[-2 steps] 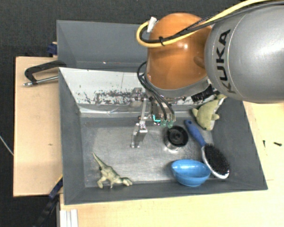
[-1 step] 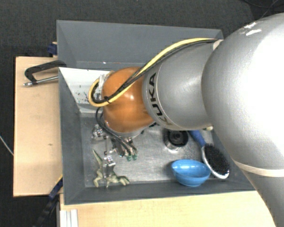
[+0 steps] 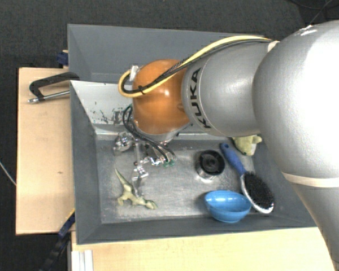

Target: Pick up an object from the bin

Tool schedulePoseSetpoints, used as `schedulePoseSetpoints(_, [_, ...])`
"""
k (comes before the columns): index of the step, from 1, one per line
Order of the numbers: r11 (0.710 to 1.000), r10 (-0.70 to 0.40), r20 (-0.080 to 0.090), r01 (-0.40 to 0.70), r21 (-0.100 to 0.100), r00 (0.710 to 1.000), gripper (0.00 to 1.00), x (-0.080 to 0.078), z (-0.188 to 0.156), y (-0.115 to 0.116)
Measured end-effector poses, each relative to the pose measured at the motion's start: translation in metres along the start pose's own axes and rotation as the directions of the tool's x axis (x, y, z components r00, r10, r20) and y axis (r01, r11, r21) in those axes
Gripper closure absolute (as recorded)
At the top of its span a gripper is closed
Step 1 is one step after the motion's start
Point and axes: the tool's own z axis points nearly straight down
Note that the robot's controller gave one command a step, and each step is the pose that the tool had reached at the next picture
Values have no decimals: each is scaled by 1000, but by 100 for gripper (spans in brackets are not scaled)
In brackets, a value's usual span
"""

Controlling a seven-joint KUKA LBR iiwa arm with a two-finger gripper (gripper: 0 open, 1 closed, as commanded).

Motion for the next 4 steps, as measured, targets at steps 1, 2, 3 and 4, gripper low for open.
schedulePoseSetpoints(1, [992,-123,7,123,15,992,0,61,-38,25])
schedulePoseSetpoints(2, [954,-298,7,298,18,955,0,67,16,30])
schedulePoseSetpoints(3, [955,-297,11,297,17,955,100,66,15,31])
schedulePoseSetpoints(4, [859,-511,10,511,24,860,100,66,-141,24])
